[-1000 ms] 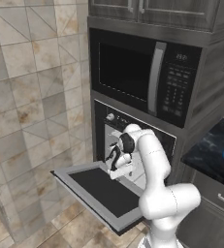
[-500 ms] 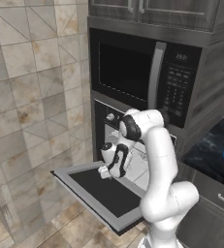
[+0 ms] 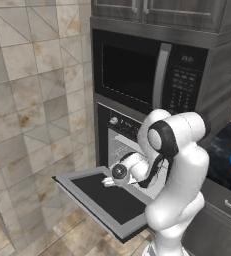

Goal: Place the fish on the bottom rack of the oven, and slide the tray back inside. Close the oven door.

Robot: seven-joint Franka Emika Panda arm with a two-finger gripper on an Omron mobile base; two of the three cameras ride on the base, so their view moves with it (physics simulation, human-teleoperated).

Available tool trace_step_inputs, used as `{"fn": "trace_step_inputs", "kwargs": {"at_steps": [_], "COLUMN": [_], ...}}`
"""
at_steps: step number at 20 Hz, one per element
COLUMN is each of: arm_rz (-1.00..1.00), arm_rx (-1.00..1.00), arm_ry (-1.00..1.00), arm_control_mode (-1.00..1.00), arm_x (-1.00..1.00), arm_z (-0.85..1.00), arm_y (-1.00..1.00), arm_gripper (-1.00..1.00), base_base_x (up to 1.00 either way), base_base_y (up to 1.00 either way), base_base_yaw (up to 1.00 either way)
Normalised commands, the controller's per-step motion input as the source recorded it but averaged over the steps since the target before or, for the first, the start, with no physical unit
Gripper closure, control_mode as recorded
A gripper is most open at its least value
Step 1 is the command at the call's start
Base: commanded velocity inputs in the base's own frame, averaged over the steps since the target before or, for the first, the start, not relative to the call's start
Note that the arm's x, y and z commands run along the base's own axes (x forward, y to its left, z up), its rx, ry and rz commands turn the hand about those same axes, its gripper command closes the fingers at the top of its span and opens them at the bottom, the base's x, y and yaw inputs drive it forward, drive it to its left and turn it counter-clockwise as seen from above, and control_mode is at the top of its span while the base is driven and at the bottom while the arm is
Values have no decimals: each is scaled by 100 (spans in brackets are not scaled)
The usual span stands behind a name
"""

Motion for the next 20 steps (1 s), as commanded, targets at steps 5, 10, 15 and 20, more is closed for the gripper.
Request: {"fn": "trace_step_inputs", "kwargs": {"at_steps": [5, 10, 15, 20], "arm_rz": [0, 0, 0, 5], "arm_rx": [0, -1, -16, -39], "arm_ry": [-41, -37, -11, 0], "arm_control_mode": [-100, -100, -100, -100], "arm_x": [-90, -59, -28, -55], "arm_z": [100, 100, 52, 0], "arm_y": [40, 47, 96, 100], "arm_gripper": [-100, -100, -100, -100], "base_base_x": [0, 0, 0, 0], "base_base_y": [0, 0, 0, 0], "base_base_yaw": [0, 0, 0, 0]}}
